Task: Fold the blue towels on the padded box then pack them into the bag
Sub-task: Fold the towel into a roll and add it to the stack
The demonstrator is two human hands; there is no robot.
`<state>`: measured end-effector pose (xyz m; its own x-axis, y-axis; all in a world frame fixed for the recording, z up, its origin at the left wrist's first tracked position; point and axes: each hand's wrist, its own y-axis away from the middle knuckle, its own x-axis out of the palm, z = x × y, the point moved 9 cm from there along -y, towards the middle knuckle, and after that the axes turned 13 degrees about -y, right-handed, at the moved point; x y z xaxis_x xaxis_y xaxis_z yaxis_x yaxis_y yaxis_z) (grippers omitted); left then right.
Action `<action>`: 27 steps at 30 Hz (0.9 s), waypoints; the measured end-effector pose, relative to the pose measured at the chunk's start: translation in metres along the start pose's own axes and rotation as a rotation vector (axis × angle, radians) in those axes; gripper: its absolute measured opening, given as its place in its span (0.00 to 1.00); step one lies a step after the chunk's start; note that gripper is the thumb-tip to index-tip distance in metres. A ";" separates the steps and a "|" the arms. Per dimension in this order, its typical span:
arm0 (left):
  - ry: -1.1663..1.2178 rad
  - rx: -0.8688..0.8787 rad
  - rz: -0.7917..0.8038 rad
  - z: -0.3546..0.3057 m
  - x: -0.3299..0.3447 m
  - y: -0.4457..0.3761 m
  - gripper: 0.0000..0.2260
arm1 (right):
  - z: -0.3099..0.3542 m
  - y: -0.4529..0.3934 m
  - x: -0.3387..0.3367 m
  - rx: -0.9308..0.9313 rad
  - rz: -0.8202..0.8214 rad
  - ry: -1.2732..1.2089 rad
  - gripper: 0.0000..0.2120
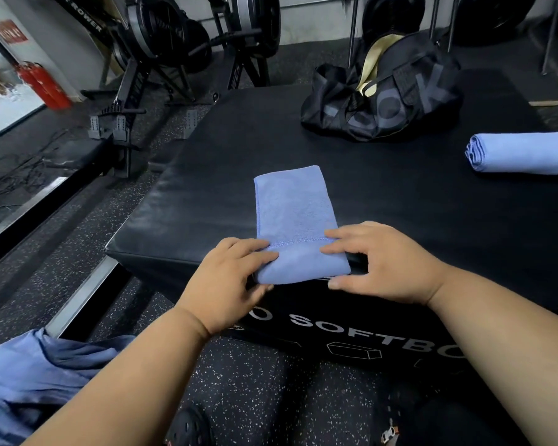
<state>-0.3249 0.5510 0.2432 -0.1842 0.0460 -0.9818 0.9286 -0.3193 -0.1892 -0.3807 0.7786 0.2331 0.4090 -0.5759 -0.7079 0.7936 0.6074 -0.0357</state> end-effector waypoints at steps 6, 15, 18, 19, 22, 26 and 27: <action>0.263 -0.081 -0.034 0.002 -0.020 -0.002 0.09 | -0.008 -0.003 -0.001 -0.005 0.001 0.014 0.33; 0.369 -0.082 -0.052 -0.002 -0.028 0.000 0.12 | 0.001 -0.003 -0.009 -0.059 -0.104 -0.012 0.14; 0.376 -0.119 -0.085 0.003 -0.031 0.003 0.14 | 0.008 0.000 -0.015 -0.066 -0.182 -0.089 0.09; 0.414 -0.162 -0.073 0.007 -0.029 0.005 0.14 | 0.009 0.002 -0.017 -0.060 -0.204 -0.123 0.09; 0.603 -0.293 -0.004 0.021 -0.018 0.008 0.07 | 0.012 0.002 -0.018 -0.030 -0.210 -0.249 0.06; 0.748 -0.381 0.001 0.026 -0.013 0.004 0.05 | 0.006 -0.003 -0.017 0.026 -0.272 -0.395 0.07; 0.754 -0.406 -0.002 0.028 -0.012 0.002 0.04 | 0.003 -0.004 -0.016 0.051 -0.284 -0.429 0.09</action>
<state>-0.3298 0.5228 0.2547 -0.0558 0.7093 -0.7027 0.9984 0.0384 -0.0405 -0.3892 0.7832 0.2469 0.3140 -0.8932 -0.3219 0.9166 0.3736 -0.1426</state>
